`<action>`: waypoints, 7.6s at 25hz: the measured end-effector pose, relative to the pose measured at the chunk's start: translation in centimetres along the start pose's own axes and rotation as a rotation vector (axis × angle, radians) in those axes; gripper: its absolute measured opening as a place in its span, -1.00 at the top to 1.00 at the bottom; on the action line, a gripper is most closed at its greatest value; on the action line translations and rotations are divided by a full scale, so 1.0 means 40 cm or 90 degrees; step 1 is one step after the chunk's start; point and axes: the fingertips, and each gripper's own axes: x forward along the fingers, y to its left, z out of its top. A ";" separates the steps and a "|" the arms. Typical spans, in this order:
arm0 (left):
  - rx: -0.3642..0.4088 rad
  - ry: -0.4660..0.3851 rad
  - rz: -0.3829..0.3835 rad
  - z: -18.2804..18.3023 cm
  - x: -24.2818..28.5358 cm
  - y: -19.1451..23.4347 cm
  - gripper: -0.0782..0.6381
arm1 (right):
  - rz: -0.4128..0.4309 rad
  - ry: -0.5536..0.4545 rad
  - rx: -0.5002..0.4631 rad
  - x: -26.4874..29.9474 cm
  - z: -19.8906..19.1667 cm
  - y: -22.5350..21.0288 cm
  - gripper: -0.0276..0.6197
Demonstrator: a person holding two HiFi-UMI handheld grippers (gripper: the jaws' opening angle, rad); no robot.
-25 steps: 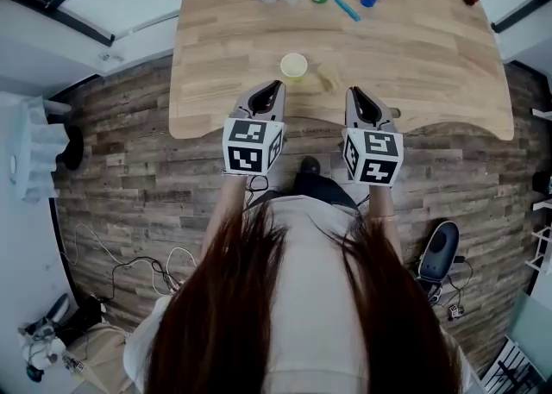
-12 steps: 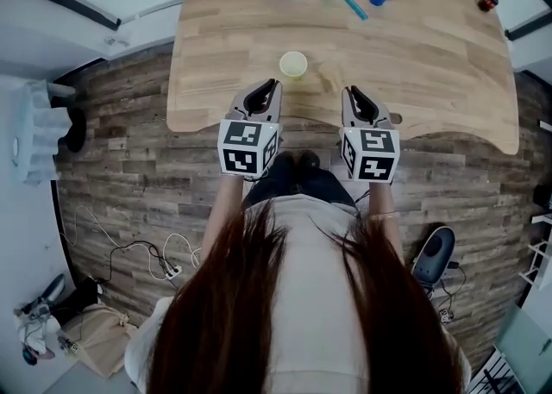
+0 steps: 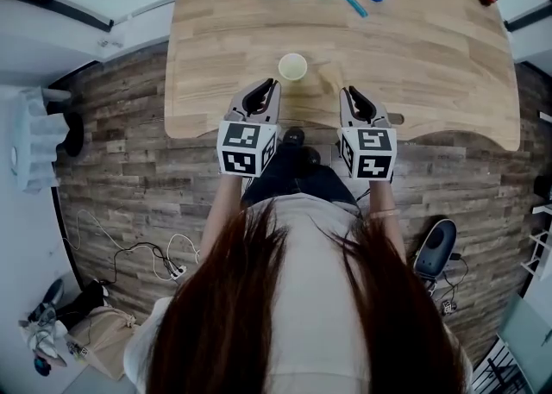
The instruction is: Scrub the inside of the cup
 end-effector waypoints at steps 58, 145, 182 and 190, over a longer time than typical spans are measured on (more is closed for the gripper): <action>0.053 0.192 -0.131 -0.297 0.333 0.053 -0.07 | 0.010 0.211 0.071 0.260 -0.259 -0.067 0.19; 0.350 0.183 -0.122 -0.242 0.365 0.021 0.04 | 0.017 0.128 0.098 0.178 -0.144 -0.017 0.53; 0.546 0.163 -0.075 -0.114 0.351 -0.023 0.04 | 0.060 0.096 0.007 0.124 -0.042 0.019 0.52; 0.588 0.159 -0.055 -0.092 0.351 -0.021 0.04 | 0.059 0.100 -0.030 0.120 -0.024 0.021 0.53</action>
